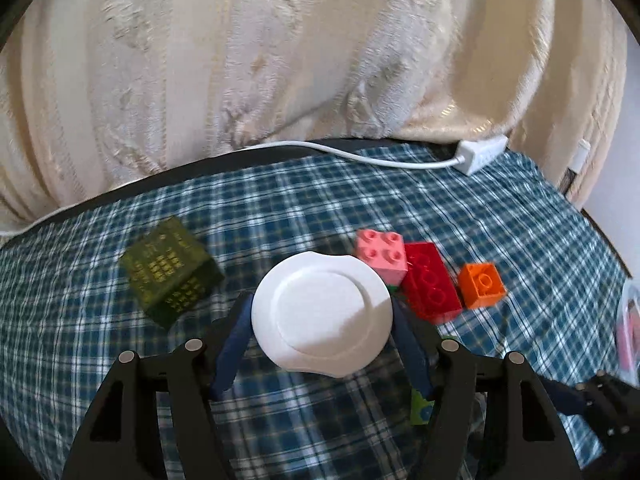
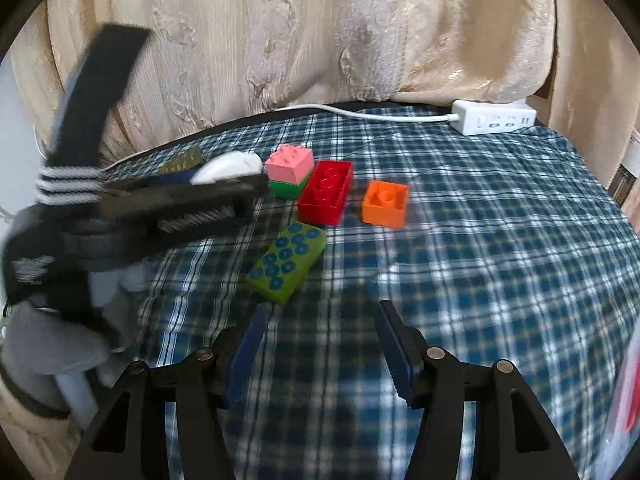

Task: Organize objects
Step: 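Grasp the small white plate with the left tool while the right tool grasps the green dotted brick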

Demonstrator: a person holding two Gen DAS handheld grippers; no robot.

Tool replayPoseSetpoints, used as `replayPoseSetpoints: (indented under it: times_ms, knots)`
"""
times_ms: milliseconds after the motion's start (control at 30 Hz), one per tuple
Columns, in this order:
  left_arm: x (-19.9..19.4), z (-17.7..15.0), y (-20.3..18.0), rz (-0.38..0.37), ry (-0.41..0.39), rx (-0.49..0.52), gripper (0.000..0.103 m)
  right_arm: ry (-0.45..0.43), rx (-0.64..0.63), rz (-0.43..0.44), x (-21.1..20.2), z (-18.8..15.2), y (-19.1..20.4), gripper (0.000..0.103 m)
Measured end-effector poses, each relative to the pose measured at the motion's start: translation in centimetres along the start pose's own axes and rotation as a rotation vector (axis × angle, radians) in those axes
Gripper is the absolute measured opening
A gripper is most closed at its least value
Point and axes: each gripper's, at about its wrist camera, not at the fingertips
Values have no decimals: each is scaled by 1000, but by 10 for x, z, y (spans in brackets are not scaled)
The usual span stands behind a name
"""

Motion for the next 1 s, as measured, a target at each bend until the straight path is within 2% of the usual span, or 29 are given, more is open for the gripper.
replayPoseSetpoints:
  times_ms: [367, 633, 767, 1000]
  knots:
    - [-5, 6, 20, 47, 7, -88, 68, 6, 34, 39, 25, 26, 12, 60]
    - [-10, 7, 30, 57, 0, -126, 68, 14, -4, 18, 41, 35, 26, 60]
    - [-10, 7, 28, 55, -3, -118, 68, 18, -30, -16, 44, 35, 29, 47]
    - [-9, 7, 26, 56, 2, -117, 68, 12, -23, -19, 41, 32, 26, 35]
Point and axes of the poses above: each gripper's, at about its wrist camera, not at the fingertips, and x roughly the way its jaws point, y to its left, z to its top, and after that the axes turned 6 degrees about -z, right-handed
